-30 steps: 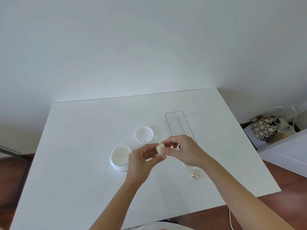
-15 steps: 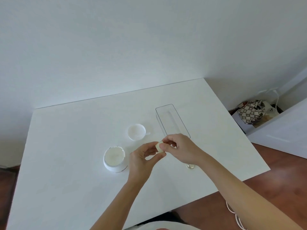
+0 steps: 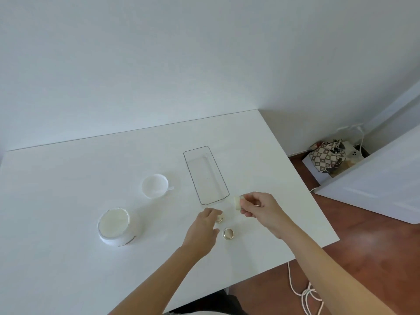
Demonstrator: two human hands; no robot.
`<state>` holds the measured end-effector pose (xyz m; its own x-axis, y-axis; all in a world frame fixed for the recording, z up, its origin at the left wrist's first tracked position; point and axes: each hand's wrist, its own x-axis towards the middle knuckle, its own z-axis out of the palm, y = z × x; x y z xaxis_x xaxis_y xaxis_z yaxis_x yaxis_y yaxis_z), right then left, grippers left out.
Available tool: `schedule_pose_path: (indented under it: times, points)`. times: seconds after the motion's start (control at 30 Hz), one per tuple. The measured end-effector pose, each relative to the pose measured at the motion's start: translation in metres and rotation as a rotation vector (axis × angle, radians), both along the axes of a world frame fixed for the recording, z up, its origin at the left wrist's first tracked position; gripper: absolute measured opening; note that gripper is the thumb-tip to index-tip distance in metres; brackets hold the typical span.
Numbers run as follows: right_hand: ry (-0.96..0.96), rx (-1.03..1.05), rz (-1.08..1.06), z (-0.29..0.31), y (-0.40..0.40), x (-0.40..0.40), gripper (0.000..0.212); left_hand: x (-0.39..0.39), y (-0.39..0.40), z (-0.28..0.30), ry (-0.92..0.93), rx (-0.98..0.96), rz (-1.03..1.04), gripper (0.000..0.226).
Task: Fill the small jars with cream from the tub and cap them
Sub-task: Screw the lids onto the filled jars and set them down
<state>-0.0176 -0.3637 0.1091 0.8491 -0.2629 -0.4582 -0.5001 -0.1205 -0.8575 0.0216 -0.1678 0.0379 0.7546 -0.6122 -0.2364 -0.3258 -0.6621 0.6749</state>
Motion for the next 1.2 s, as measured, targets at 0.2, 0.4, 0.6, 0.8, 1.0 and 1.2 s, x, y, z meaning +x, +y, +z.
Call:
schedule_pose_path:
  times: [0.2,0.4,0.6,0.8,1.0,1.2]
  points:
    - [0.009,-0.063,0.126,-0.010,-0.028,0.028,0.010,-0.004,-0.028,-0.024,-0.108,0.257,-0.030,0.056]
    - [0.011,-0.102,0.255,-0.013,-0.036,0.057,0.016,-0.006,-0.036,-0.034,-0.120,0.276,0.055,0.056]
    - [0.002,-0.139,0.336,-0.018,-0.034,0.079,0.019,-0.012,-0.034,-0.030,-0.092,0.163,0.181,0.039]
    - [-0.062,-0.312,0.428,-0.020,-0.024,0.098,0.024,-0.011,-0.024,0.006,-0.224,-0.102,0.430,0.035]
    - [-0.105,-0.395,0.414,-0.024,-0.012,0.105,0.026,0.044,-0.026,0.027,-0.291,-0.025,0.467,0.029]
    - [-0.116,-0.395,0.336,-0.024,-0.014,0.103,0.028,0.082,-0.037,0.018,-0.224,0.356,0.249,0.025]
